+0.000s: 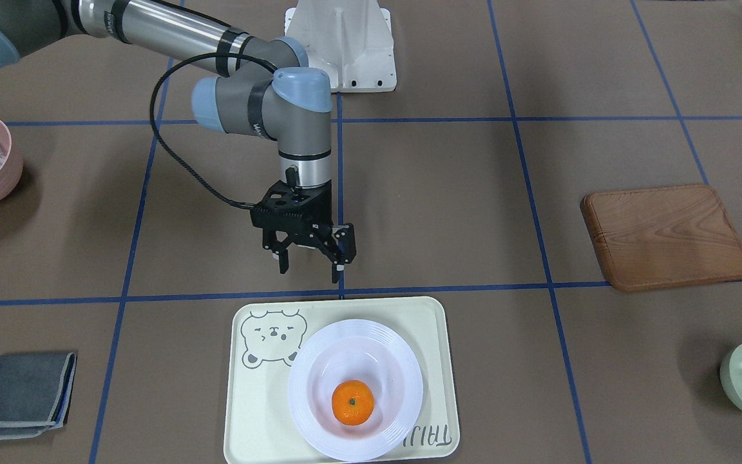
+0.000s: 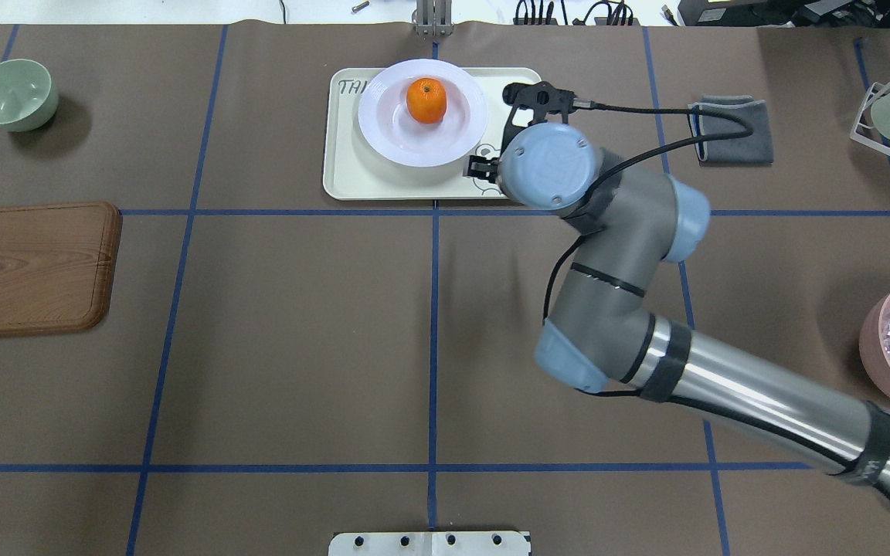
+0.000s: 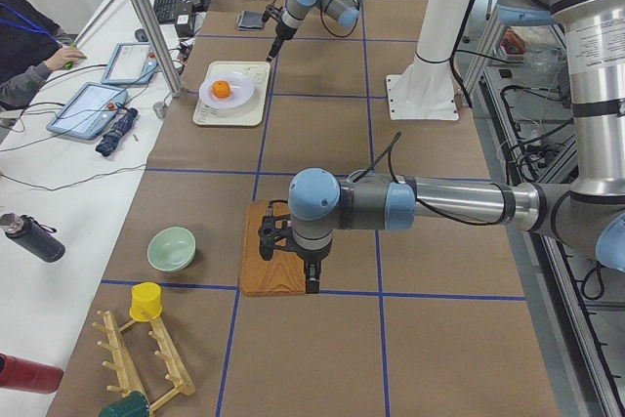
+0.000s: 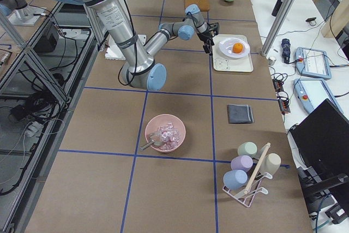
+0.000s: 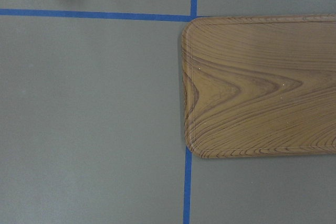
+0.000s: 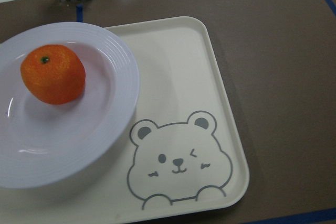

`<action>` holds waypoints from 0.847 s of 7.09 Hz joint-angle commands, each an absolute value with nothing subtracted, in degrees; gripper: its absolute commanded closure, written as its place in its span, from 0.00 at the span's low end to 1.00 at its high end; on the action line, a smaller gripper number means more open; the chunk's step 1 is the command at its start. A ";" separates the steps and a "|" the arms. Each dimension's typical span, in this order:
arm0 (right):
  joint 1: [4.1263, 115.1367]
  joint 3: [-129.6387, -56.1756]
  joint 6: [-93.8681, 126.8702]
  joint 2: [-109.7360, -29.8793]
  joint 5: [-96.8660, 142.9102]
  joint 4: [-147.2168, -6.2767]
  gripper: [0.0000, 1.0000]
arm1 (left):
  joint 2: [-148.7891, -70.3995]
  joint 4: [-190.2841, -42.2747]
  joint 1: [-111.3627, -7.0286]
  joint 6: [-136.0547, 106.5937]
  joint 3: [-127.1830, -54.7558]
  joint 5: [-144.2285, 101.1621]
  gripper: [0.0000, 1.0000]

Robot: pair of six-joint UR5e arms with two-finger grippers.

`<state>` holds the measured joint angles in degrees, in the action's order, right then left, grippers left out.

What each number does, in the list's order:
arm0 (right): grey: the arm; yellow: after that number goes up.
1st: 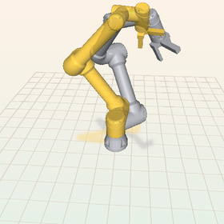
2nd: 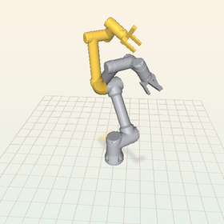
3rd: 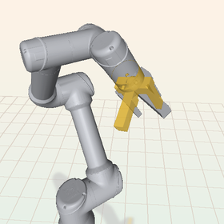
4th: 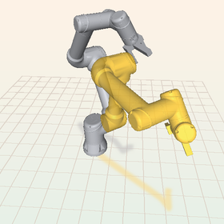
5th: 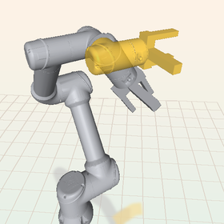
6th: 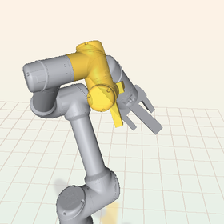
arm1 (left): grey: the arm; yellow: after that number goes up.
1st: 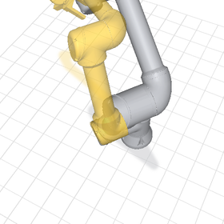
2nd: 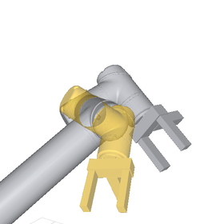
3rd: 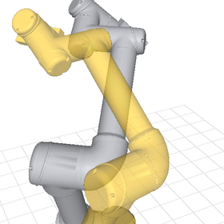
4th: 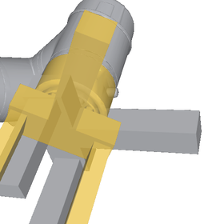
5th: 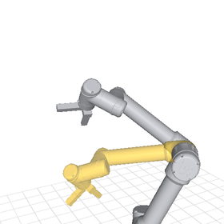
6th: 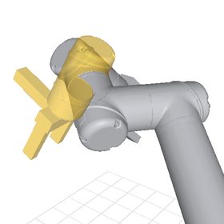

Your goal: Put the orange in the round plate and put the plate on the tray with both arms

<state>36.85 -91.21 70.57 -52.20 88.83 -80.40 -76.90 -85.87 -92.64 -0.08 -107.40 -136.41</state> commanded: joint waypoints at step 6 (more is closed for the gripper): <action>77.20 -102.48 0.07 -80.64 123.98 -92.02 0.00 | -76.99 -85.87 -92.64 0.09 -107.32 -136.41 0.02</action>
